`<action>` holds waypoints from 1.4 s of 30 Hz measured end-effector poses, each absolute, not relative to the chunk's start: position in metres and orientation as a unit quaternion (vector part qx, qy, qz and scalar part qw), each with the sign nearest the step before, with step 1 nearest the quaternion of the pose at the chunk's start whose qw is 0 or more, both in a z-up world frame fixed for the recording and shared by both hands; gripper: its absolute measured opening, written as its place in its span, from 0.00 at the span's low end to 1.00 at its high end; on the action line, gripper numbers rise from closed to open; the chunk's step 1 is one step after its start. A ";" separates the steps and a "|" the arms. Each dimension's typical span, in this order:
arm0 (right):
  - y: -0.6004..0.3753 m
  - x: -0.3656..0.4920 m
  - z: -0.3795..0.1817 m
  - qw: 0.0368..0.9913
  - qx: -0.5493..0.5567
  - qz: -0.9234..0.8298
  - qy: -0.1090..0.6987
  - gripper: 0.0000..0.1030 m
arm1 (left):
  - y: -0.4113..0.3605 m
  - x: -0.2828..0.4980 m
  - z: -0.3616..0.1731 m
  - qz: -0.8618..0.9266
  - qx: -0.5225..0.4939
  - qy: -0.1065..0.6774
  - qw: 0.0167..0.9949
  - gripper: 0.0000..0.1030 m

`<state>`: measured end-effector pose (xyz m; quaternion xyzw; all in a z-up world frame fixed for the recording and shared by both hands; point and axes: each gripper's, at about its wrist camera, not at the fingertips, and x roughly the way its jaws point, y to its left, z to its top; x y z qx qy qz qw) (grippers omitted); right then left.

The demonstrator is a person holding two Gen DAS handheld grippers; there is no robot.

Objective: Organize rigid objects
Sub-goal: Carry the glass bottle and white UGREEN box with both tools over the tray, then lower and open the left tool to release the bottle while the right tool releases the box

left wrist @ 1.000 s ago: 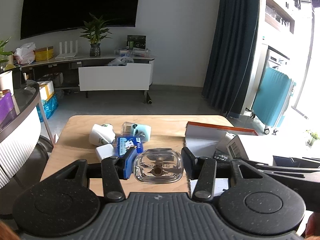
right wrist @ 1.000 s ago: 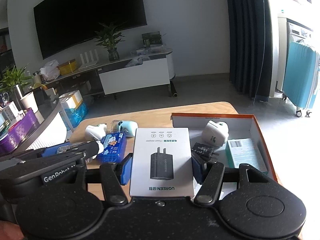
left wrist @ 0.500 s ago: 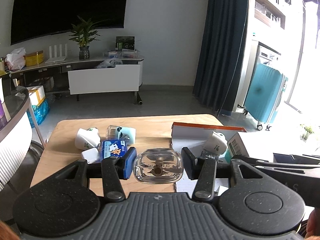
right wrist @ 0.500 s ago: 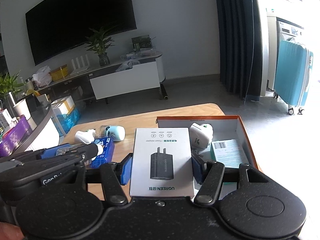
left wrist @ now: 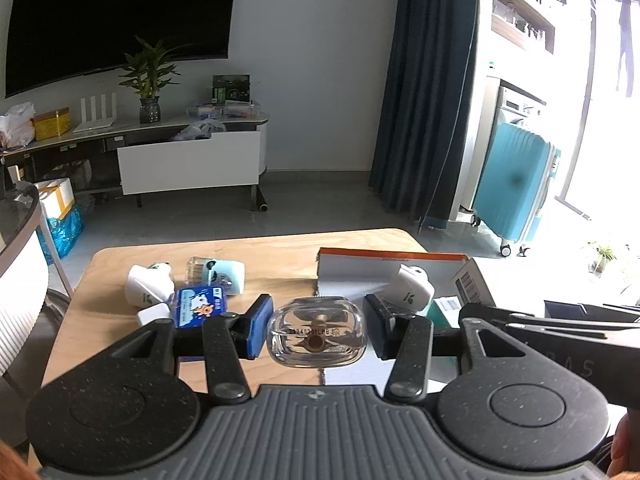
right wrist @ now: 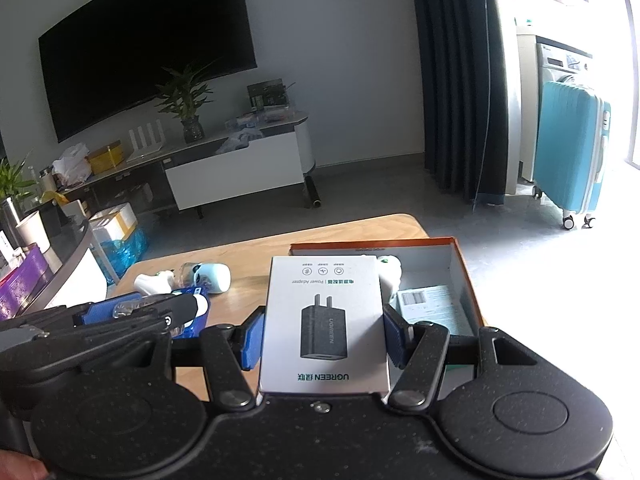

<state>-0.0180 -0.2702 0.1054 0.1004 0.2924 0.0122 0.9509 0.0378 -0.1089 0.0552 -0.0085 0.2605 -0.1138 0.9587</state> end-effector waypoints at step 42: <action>-0.318 -0.022 0.101 0.950 0.126 -0.056 0.281 0.69 | -0.158 0.050 0.052 -0.166 0.005 0.269 0.949 0.48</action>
